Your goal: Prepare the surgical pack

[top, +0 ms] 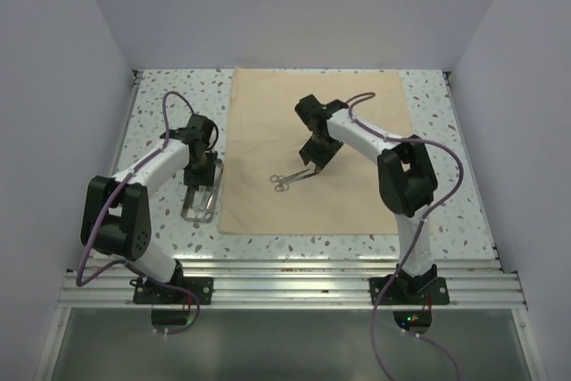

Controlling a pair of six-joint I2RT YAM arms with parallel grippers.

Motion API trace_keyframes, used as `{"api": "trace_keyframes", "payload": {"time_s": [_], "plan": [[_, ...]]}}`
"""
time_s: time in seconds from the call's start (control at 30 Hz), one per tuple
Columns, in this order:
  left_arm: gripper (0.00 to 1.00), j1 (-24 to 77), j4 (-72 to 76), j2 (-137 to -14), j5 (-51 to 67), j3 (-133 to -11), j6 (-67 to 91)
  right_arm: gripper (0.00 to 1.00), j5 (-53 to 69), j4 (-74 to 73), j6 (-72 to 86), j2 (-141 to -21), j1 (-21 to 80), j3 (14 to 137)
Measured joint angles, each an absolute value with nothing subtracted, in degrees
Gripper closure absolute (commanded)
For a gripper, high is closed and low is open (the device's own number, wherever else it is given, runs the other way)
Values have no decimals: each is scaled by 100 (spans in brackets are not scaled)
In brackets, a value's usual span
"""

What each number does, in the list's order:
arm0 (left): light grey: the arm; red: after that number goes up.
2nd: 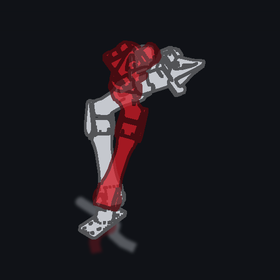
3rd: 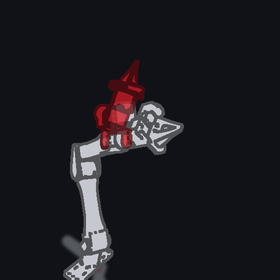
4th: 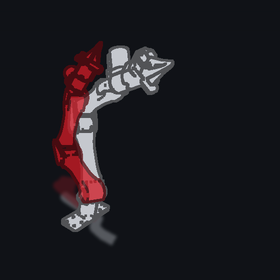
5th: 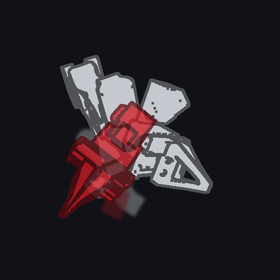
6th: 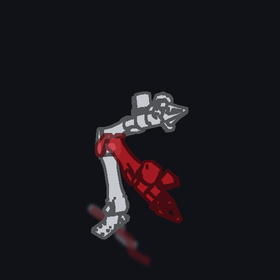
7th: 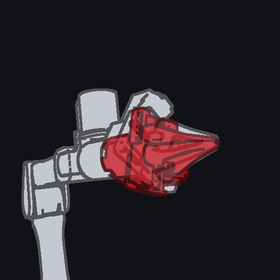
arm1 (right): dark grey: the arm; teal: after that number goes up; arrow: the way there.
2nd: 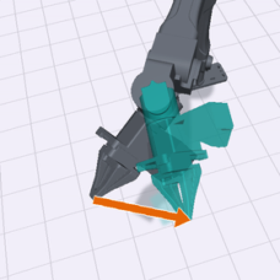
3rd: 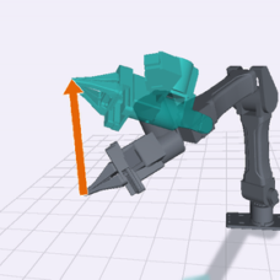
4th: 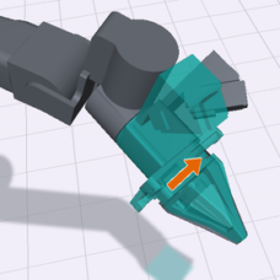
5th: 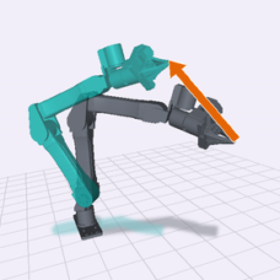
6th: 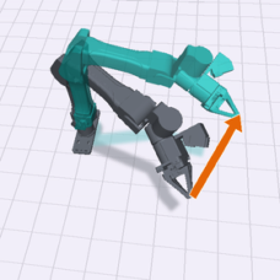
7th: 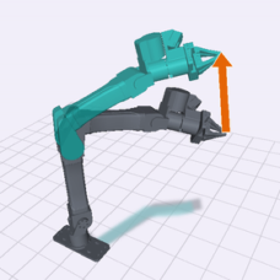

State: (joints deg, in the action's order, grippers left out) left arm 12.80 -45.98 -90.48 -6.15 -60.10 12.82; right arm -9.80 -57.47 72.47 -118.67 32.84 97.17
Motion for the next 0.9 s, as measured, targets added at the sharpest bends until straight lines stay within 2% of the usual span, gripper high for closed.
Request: {"api": "trace_keyframes", "payload": {"time_s": [0.4,0.9], "plan": [[59,1280,-4615,-8635,-318,-6324,1284,63,-904,-5782,7557,-12479,3315,10221],[59,1280,-4624,-8646,-176,-6458,1280,67,-777,-5789,7913,-12728,3426,10256]]}}
